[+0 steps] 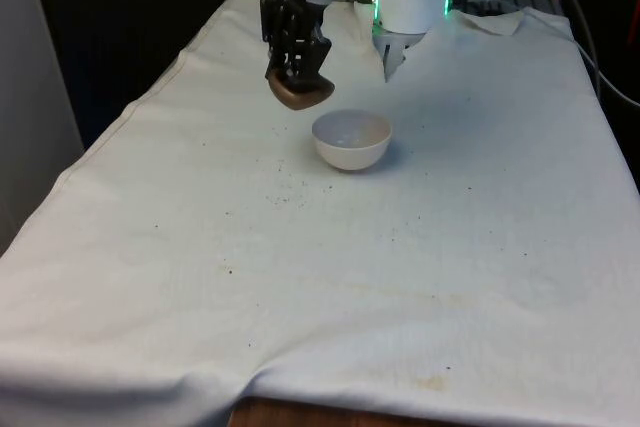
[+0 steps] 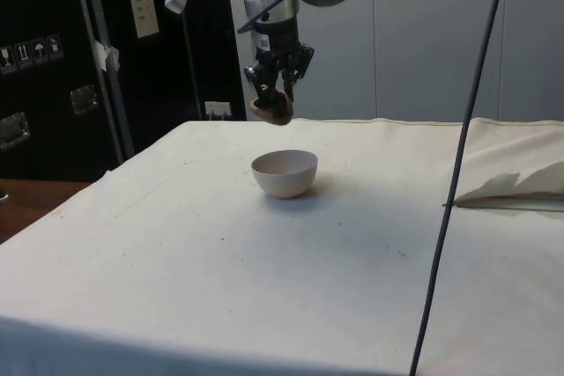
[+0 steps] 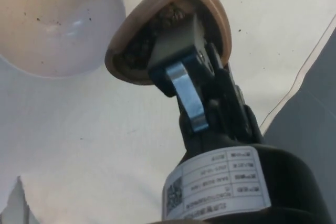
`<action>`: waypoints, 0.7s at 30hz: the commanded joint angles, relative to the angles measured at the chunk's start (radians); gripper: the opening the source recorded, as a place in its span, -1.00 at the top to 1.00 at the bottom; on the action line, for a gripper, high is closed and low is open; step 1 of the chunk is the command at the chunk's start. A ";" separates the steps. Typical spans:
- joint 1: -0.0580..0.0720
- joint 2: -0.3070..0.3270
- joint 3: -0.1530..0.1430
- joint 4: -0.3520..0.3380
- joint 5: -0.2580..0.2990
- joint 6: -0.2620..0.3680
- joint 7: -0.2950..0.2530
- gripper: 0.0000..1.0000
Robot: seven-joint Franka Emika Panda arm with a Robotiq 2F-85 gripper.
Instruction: Pour the coffee beans from the cup into the bowl.
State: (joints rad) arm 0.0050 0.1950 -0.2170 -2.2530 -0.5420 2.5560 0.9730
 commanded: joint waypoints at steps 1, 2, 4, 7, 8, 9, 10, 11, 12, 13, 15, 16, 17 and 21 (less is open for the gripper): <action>0.006 -0.009 -0.005 -0.008 -0.023 0.015 0.028 0.92; 0.007 -0.010 -0.004 -0.011 -0.029 0.017 0.038 0.92; 0.009 -0.011 -0.003 -0.013 -0.034 0.018 0.048 0.92; 0.013 -0.017 0.002 -0.025 -0.054 0.023 0.086 0.92; 0.013 -0.019 0.004 -0.029 -0.059 0.024 0.095 0.92; 0.014 -0.021 0.005 -0.033 -0.065 0.026 0.105 0.92; 0.016 -0.025 0.008 -0.042 -0.079 0.031 0.125 0.92; 0.017 -0.027 0.010 -0.047 -0.086 0.033 0.135 0.92; 0.011 -0.018 0.015 -0.039 -0.059 0.019 0.107 0.92; 0.018 -0.029 0.012 -0.051 -0.093 0.035 0.146 0.92; 0.019 -0.033 0.016 -0.060 -0.108 0.037 0.168 0.92; 0.018 -0.035 0.019 -0.064 -0.115 0.038 0.177 0.92; 0.019 -0.037 0.022 -0.067 -0.122 0.039 0.189 0.92; 0.014 -0.033 0.037 -0.072 -0.119 0.032 0.198 0.92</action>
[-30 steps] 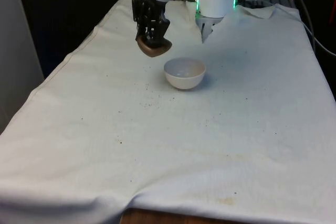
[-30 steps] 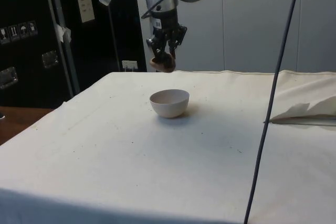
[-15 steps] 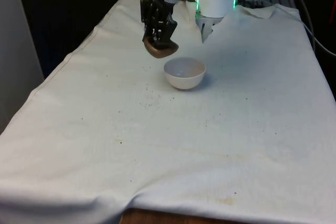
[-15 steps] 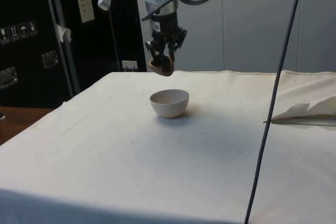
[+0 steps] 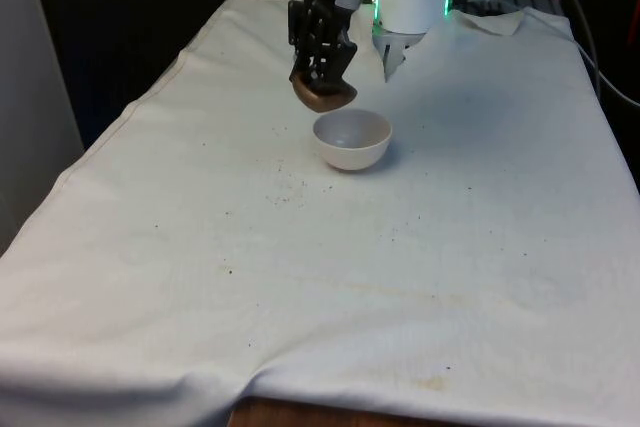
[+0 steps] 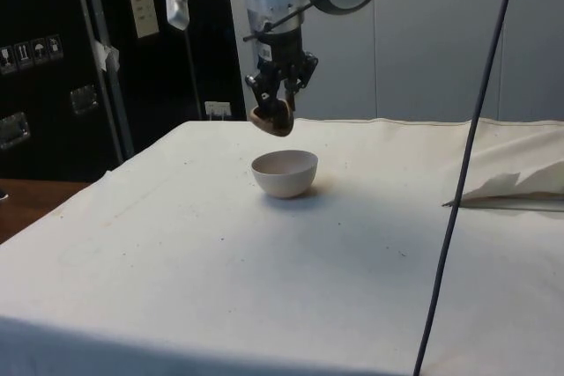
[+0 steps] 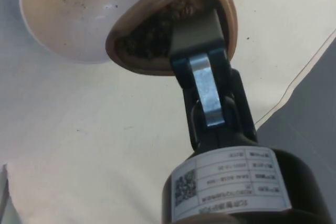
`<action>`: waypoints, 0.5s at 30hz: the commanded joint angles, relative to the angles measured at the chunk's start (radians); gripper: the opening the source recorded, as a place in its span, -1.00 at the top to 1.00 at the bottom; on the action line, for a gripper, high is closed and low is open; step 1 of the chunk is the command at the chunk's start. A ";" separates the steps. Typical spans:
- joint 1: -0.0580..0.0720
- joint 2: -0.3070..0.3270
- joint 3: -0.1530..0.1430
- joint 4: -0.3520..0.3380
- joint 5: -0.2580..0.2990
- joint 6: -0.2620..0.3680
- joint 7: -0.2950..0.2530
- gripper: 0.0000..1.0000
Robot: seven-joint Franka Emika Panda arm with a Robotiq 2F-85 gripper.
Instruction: Pour the coffee beans from the cup into the bowl.
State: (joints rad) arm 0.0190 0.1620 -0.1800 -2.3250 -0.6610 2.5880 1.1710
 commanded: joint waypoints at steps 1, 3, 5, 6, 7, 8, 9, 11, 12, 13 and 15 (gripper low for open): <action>0.006 -0.009 -0.004 -0.005 -0.036 0.013 0.039 0.92; 0.006 -0.011 0.000 -0.008 -0.051 0.015 0.061 0.92; 0.006 -0.013 0.007 -0.011 -0.074 0.016 0.093 0.92; 0.006 -0.013 0.009 -0.012 -0.084 0.017 0.105 0.92; 0.006 -0.013 0.011 -0.014 -0.093 0.018 0.117 0.92; 0.001 -0.005 0.019 -0.010 -0.063 0.005 0.086 0.92; 0.006 -0.014 0.013 -0.015 -0.101 0.018 0.127 0.92; 0.006 -0.015 0.016 -0.019 -0.119 0.019 0.147 0.92; 0.005 -0.016 0.017 -0.021 -0.131 0.020 0.159 0.92; 0.005 -0.018 0.018 -0.024 -0.142 0.020 0.170 0.92; 0.004 -0.025 0.017 -0.035 -0.179 0.019 0.201 0.92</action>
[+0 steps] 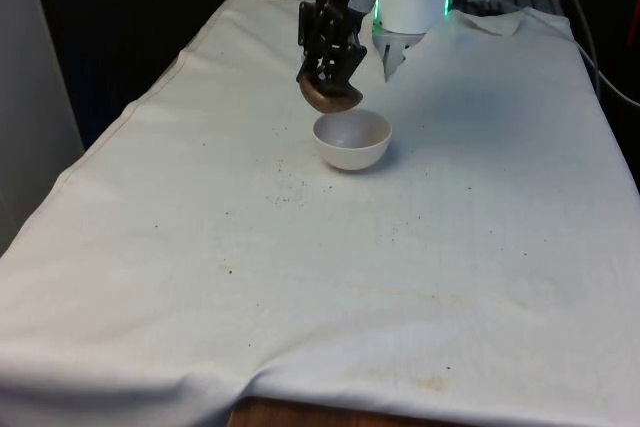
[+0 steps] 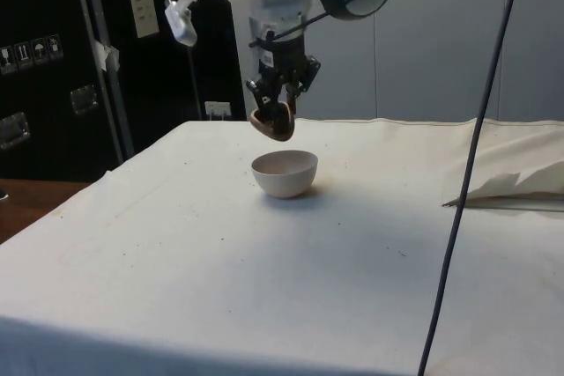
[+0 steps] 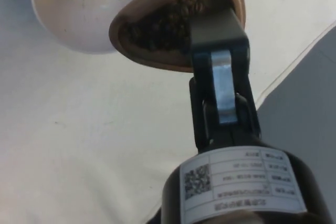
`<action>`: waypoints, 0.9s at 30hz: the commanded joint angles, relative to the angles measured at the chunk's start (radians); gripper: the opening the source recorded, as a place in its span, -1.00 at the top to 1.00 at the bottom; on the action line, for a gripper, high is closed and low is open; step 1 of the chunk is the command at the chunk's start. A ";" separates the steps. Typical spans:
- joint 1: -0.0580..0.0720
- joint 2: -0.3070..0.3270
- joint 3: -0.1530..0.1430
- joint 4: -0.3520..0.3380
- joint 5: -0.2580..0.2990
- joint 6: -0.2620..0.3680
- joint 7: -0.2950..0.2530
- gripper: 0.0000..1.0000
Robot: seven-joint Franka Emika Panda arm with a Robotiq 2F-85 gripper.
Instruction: Pour the coffee beans from the cup into the bowl.
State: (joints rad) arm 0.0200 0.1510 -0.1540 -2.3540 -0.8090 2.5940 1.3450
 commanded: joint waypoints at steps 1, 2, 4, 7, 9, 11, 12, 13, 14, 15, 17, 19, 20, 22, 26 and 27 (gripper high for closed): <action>0.002 -0.017 -0.009 -0.009 -0.042 0.012 0.036 0.92; -0.001 -0.003 -0.001 -0.004 -0.013 0.000 0.011 0.92; 0.002 -0.022 -0.010 -0.016 -0.068 0.012 0.058 0.92; 0.001 -0.033 -0.011 -0.028 -0.114 0.012 0.099 0.92; 0.000 -0.037 -0.011 -0.032 -0.136 0.011 0.118 0.92; -0.002 -0.028 -0.004 -0.033 -0.109 0.000 0.095 0.92; 0.000 -0.041 -0.012 -0.036 -0.161 0.010 0.141 0.92; 0.000 -0.043 -0.012 -0.038 -0.173 0.010 0.152 0.92; 0.000 -0.044 -0.012 -0.040 -0.185 0.009 0.164 0.92; 0.000 -0.045 -0.012 -0.041 -0.197 0.009 0.175 0.92; 0.000 -0.047 -0.012 -0.044 -0.231 0.007 0.210 0.92; 0.001 -0.048 -0.012 -0.045 -0.255 0.005 0.234 0.92; 0.001 -0.048 -0.011 -0.046 -0.265 0.004 0.245 0.92; 0.001 -0.049 -0.011 -0.046 -0.276 0.003 0.257 0.92; 0.002 -0.051 -0.009 -0.050 -0.335 -0.001 0.318 0.92; 0.002 -0.052 -0.008 -0.051 -0.346 -0.002 0.330 0.92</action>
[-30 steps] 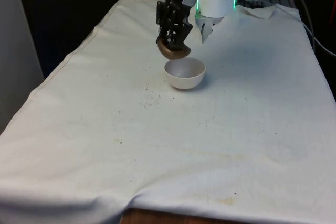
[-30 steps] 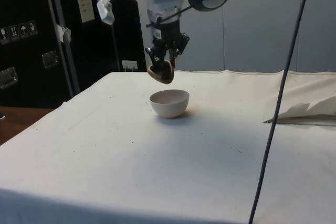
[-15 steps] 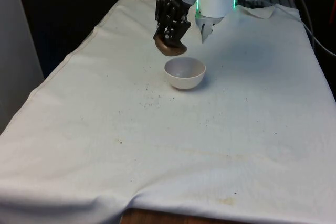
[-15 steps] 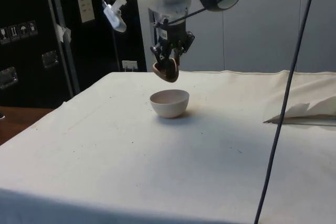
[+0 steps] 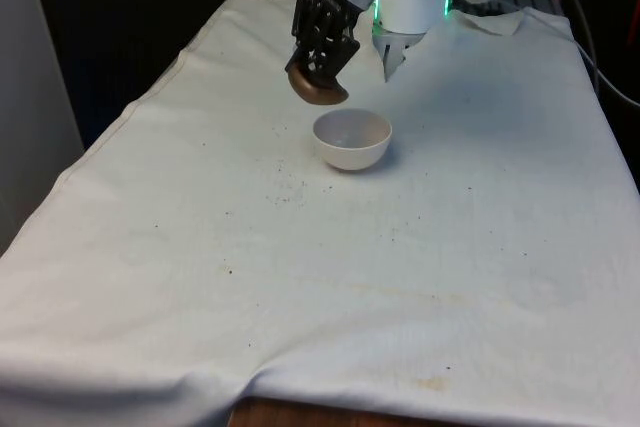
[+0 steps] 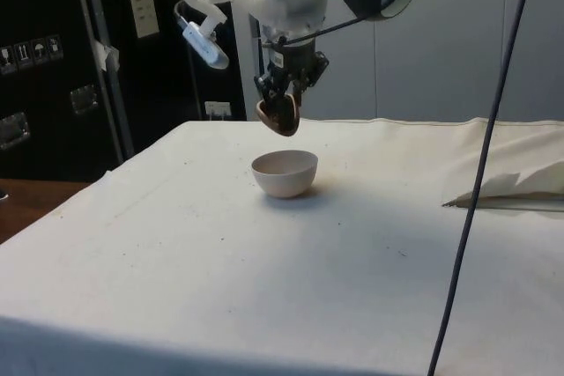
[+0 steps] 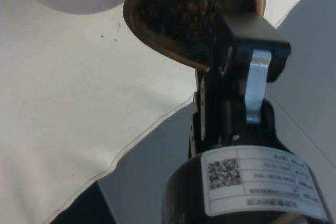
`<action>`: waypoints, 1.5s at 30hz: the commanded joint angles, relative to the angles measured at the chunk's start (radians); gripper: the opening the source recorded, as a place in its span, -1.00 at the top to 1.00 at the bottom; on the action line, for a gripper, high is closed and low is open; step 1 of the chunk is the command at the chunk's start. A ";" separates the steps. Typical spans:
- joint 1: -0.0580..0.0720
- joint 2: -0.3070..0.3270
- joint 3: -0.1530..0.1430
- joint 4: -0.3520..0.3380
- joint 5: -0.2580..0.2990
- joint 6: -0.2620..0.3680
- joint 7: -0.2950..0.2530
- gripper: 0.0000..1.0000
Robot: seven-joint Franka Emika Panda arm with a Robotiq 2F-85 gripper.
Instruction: Pour the coffee beans from the cup into the bowl.
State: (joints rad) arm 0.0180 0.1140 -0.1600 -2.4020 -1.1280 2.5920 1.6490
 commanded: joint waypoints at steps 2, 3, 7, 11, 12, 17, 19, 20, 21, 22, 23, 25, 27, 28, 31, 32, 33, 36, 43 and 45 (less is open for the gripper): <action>0.004 -0.016 -0.001 -0.005 -0.051 -0.002 0.051 0.92; 0.000 -0.002 0.001 -0.003 -0.025 -0.001 0.026 0.92; 0.005 -0.021 0.003 -0.012 -0.107 -0.009 0.112 0.92; 0.006 -0.026 0.014 -0.017 -0.155 -0.022 0.171 0.92; 0.006 -0.026 0.017 -0.018 -0.165 -0.025 0.184 0.92; 0.006 -0.028 0.028 -0.020 -0.201 -0.038 0.230 0.92; 0.007 -0.028 0.035 -0.020 -0.216 -0.046 0.253 0.92; 0.007 -0.028 0.039 -0.021 -0.224 -0.050 0.264 0.92; 0.007 -0.028 0.043 -0.022 -0.231 -0.055 0.276 0.92; 0.006 -0.029 0.051 -0.023 -0.245 -0.064 0.298 0.92; 0.006 -0.029 0.055 -0.024 -0.250 -0.068 0.307 0.92; 0.007 -0.030 0.060 -0.025 -0.256 -0.073 0.318 0.92; 0.007 -0.031 0.068 -0.027 -0.269 -0.083 0.339 0.92; 0.007 -0.031 0.072 -0.028 -0.277 -0.087 0.350 0.92; 0.007 -0.032 0.087 -0.036 -0.300 -0.107 0.389 0.92; 0.007 -0.033 0.091 -0.038 -0.306 -0.112 0.399 0.92; 0.001 -0.021 0.090 -0.035 -0.283 -0.107 0.371 0.92; 0.008 -0.033 0.103 -0.044 -0.322 -0.127 0.429 0.92; 0.007 -0.032 0.135 -0.055 -0.352 -0.165 0.493 0.92; 0.007 -0.031 0.148 -0.059 -0.364 -0.181 0.518 0.92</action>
State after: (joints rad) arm 0.0200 0.0920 -0.0110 -2.4580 -1.4690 2.4130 2.1390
